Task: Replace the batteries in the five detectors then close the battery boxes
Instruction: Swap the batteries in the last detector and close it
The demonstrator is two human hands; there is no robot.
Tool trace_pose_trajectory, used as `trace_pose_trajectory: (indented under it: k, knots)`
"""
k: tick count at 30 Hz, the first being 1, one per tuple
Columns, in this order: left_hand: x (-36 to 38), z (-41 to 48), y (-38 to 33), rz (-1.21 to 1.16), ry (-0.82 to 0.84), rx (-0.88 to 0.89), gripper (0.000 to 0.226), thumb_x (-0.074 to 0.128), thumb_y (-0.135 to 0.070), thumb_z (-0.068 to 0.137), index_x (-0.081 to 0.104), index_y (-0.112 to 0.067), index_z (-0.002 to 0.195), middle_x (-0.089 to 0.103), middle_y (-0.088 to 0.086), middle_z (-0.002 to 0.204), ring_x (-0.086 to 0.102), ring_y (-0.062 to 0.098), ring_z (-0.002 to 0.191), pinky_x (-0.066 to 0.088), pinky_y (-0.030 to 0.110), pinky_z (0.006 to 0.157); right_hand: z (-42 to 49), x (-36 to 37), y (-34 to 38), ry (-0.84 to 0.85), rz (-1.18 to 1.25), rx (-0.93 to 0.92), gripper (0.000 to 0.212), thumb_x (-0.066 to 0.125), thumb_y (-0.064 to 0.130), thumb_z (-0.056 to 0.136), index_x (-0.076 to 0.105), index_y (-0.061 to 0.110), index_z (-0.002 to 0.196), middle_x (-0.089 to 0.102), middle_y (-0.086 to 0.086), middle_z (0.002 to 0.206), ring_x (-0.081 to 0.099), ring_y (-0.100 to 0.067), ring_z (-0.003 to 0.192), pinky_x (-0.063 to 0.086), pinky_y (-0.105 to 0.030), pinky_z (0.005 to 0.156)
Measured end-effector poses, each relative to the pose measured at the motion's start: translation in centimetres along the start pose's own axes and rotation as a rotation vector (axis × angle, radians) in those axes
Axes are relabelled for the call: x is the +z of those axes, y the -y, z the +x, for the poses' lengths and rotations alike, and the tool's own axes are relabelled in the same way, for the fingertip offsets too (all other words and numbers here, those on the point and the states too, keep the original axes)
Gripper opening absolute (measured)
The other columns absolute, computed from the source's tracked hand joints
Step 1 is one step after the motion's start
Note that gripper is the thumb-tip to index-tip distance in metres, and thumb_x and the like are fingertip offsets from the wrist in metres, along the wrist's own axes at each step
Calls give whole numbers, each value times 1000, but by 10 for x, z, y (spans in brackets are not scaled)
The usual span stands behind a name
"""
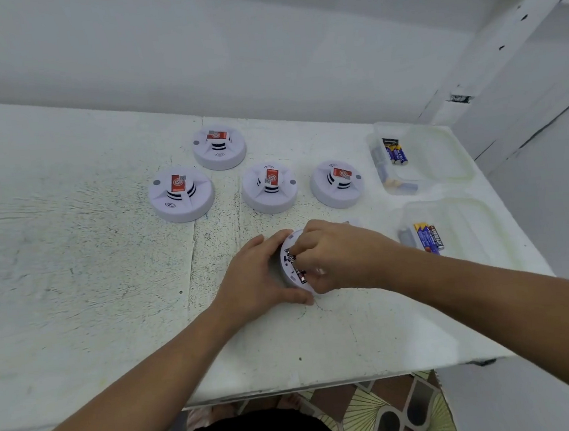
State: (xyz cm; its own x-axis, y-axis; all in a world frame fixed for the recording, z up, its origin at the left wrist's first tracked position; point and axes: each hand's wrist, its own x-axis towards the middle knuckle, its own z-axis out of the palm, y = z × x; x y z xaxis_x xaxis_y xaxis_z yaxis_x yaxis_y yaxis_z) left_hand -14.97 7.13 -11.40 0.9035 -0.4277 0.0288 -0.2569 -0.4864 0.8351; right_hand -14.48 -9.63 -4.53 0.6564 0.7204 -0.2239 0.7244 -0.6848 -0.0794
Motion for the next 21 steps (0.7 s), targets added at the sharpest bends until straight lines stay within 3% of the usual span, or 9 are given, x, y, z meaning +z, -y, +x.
trace_pose_trajectory:
  k: [4,7,10,12,14,17,21]
  knots:
    - [0,0,0,-1,27,-16,103,89,-50,45,47,-25,136,49,-31,100,41,-9,91,32,25,99,-2,0,4,-45,39,-19,10,67,9,62,60,9,68,61,-4,68,52,-27,67,47,-33,52]
    - [0,-1,1,1,25,-20,104,89,-50,44,46,-25,136,46,-35,99,40,-6,94,31,24,100,-6,-3,6,-80,94,12,11,68,10,64,63,10,74,62,-4,71,54,-27,70,40,-26,55]
    - [1,-2,1,-3,17,-20,103,90,-49,44,47,-26,135,45,-36,101,42,-3,99,31,25,102,-12,-2,9,-120,179,108,13,66,15,71,67,12,84,63,-2,81,53,-22,81,46,-30,63]
    - [1,-2,1,-3,10,-15,99,90,-48,45,48,-28,133,45,-39,100,44,-6,97,32,25,102,-15,-3,15,-137,243,159,12,63,20,74,66,11,82,62,-1,76,53,-20,77,43,-27,69]
    - [2,-2,2,-1,11,-16,98,90,-47,46,48,-29,133,44,-41,99,46,-4,99,34,25,101,-15,-3,20,-157,281,189,13,63,21,77,64,8,77,60,-3,69,53,-21,71,38,-18,70]
    - [2,-3,5,-4,8,-29,101,89,-52,43,48,-32,133,47,-38,103,49,9,109,39,27,95,-17,-1,25,-156,309,297,14,62,19,85,66,6,84,63,-6,77,52,-22,81,28,-4,74]
    - [3,-3,6,-15,-14,-35,99,90,-51,42,50,-34,131,52,-36,104,51,10,108,41,24,91,-21,4,27,-167,382,404,15,55,10,89,68,12,95,66,0,87,48,-15,83,33,-16,70]
